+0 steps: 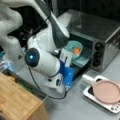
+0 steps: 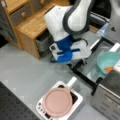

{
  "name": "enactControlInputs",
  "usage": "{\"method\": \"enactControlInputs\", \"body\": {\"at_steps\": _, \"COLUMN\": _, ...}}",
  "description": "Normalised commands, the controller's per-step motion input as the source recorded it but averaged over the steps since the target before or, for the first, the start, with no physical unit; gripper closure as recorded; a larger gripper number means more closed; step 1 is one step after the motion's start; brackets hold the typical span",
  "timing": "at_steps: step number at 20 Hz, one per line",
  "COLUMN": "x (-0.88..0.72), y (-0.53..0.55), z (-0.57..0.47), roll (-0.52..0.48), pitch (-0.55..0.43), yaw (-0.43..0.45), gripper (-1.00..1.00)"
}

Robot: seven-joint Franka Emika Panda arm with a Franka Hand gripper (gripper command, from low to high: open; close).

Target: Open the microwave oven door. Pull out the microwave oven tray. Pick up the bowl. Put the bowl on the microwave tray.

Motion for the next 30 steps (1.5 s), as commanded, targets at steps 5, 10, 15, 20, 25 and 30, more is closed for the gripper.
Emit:
{"method": "enactControlInputs", "body": {"at_steps": 5, "x": 0.15, "y": -0.12, "z": -0.05, "roll": 0.217, "pitch": 0.015, "yaw": 0.031, "gripper": -1.0}}
{"method": "enactControlInputs", "body": {"at_steps": 10, "x": 0.15, "y": -0.12, "z": -0.05, "roll": 0.216, "pitch": 0.015, "yaw": 0.031, "gripper": -1.0}}
{"method": "enactControlInputs", "body": {"at_steps": 15, "x": 0.15, "y": -0.12, "z": -0.05, "roll": 0.216, "pitch": 0.014, "yaw": 0.031, "gripper": -1.0}}
{"method": "enactControlInputs", "body": {"at_steps": 20, "x": 0.15, "y": -0.12, "z": -0.05, "roll": 0.216, "pitch": 0.014, "yaw": 0.031, "gripper": -1.0}}
{"method": "enactControlInputs", "body": {"at_steps": 25, "x": 0.15, "y": -0.12, "z": -0.05, "roll": 0.216, "pitch": 0.014, "yaw": 0.031, "gripper": -1.0}}
{"method": "enactControlInputs", "body": {"at_steps": 30, "x": 0.15, "y": -0.12, "z": -0.05, "roll": 0.216, "pitch": 0.014, "yaw": 0.031, "gripper": -1.0}}
